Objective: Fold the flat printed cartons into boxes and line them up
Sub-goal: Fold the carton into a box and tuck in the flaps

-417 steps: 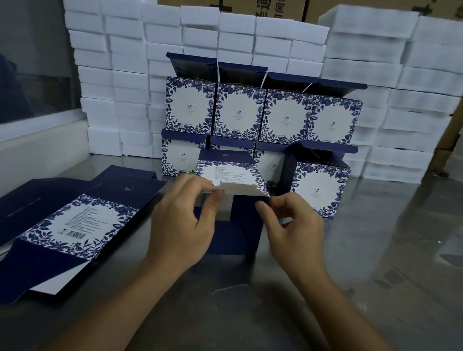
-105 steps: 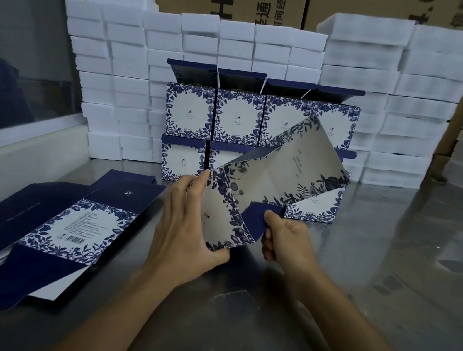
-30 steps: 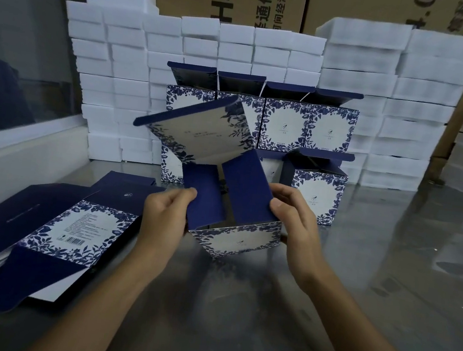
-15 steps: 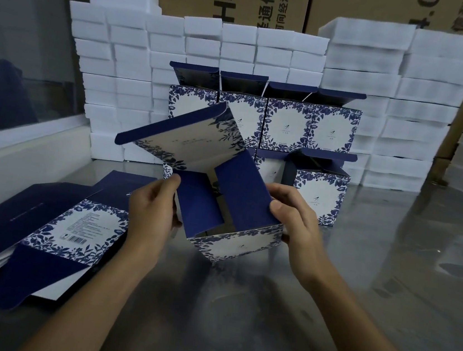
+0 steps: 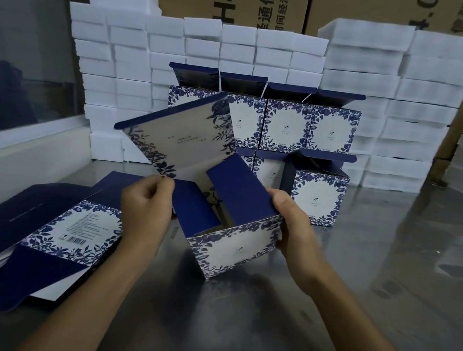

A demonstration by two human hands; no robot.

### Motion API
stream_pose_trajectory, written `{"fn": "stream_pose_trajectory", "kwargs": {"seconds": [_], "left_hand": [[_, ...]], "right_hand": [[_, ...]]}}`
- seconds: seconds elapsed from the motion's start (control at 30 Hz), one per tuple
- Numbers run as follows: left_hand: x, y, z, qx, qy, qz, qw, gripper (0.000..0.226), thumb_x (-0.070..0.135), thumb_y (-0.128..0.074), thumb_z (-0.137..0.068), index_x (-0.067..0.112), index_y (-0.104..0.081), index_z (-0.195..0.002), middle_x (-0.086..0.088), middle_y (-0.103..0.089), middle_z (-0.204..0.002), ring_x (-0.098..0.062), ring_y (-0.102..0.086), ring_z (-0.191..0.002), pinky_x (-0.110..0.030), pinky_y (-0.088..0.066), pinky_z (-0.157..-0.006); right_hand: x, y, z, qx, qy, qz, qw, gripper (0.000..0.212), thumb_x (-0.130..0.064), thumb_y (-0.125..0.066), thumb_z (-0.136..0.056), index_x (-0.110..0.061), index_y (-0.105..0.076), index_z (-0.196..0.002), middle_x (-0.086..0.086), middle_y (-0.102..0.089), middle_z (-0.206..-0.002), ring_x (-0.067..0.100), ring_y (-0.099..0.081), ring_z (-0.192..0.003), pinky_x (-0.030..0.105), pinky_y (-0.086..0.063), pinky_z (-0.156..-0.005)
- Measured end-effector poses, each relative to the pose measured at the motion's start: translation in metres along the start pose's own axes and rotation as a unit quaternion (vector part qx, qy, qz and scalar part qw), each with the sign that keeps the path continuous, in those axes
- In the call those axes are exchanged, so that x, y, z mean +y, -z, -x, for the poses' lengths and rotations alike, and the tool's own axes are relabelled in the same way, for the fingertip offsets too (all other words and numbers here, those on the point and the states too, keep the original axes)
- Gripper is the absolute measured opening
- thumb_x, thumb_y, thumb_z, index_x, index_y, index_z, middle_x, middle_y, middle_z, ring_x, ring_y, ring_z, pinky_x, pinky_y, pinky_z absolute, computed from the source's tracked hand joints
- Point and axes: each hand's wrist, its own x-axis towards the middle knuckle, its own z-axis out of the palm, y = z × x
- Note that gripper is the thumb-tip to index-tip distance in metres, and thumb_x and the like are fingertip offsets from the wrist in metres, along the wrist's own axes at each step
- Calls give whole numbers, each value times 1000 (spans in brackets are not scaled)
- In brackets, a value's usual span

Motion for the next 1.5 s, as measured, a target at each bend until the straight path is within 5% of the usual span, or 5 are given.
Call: {"fn": "stream_pose_trajectory", "kwargs": {"seconds": [0.23, 0.63, 0.77, 1.1, 1.5], "left_hand": [[-11, -5, 3, -29, 11, -4, 1000, 18, 41, -42, -82, 26, -47, -73, 14, -54, -70, -14, -49, -70, -36, -37, -68], [-21, -12, 15, -71, 73, 9, 995, 51, 50, -32, -103, 13, -67, -105, -11, -69, -98, -16, -64, -92, -51, -52, -91], [-19, -10, 12, -77, 87, 52, 992, 41, 40, -35, -105, 27, -71, -89, 2, -71, -72, -12, -64, -64, -27, -53, -56], [-21, -11, 13, -102, 115, 69, 986, 31, 53, -56, -91, 39, -56, -119, 2, -67, -112, -17, -67, -101, -38, -52, -86], [-16, -11, 21, -103, 41, 8, 994, 38, 65, -51, -82, 28, -60, -81, -7, -69, -87, -32, -65, -87, -54, -51, -83]], "right_hand": [[17, -7, 0, 48, 1, 59, 997, 86, -92, -33, -77, -25, -71, -115, -23, -71, -112, -3, -64, -107, 21, -49, -97], [43, -4, -6, 198, -4, 129, 972, 10, -23, -57, -101, -32, -53, -100, -4, -65, -106, 11, -62, -96, 32, -53, -85], [36, 0, -4, 197, -41, 161, 966, 15, -40, -59, -98, -29, -69, -93, -4, -54, -118, 7, -58, -105, 31, -48, -96], [20, -15, 5, 50, -135, -96, 985, 39, -78, -50, -82, -51, -75, -95, -18, -75, -104, 9, -71, -101, 29, -55, -82], [29, 0, -5, 181, 6, 78, 980, 15, -5, -64, -95, -20, -65, -95, -4, -68, -91, 10, -61, -83, 15, -52, -70]]}}
